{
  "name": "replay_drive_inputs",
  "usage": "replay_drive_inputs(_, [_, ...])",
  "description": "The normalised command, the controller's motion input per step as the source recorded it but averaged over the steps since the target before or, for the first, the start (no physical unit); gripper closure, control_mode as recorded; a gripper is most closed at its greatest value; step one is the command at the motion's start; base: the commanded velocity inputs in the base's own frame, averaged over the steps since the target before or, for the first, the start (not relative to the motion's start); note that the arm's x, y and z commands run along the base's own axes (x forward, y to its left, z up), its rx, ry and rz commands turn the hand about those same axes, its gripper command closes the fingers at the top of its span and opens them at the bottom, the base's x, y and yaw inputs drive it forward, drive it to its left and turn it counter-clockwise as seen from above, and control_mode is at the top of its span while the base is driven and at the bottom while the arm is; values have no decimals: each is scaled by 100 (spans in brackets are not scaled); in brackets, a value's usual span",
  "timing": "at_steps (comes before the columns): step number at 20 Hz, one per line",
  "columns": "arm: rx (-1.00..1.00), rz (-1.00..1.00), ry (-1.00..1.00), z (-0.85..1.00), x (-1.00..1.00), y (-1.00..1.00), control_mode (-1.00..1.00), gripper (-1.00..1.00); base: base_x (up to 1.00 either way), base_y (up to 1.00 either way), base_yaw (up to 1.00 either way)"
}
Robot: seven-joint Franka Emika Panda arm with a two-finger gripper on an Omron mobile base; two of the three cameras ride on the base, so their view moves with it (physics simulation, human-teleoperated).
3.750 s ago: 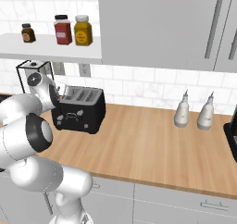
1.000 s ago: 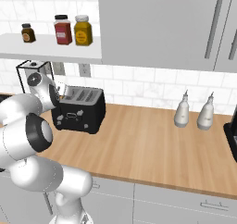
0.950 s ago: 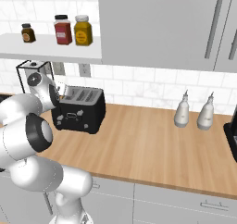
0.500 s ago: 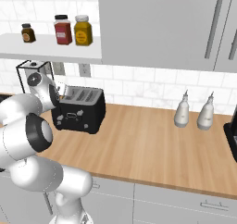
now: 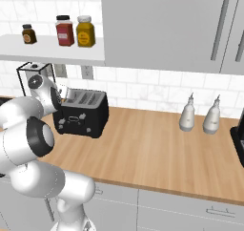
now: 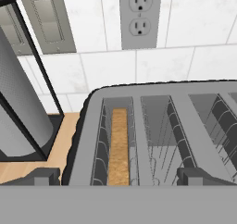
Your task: Start the toaster. Once the lever pops up, take the bread to the plate on the dining counter.
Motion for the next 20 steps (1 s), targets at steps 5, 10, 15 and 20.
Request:
replay_drive_inputs(5, [0,0,0,0,0,0,-100,-100,0,0,0])
replay_drive_inputs(10, [0,0,0,0,0,0,-100,-100,0,0,0])
replay_drive_inputs(15, [0,0,0,0,0,0,-100,-100,0,0,0])
replay_drive_inputs(20, [0,0,0,0,0,0,-100,-100,0,0,0])
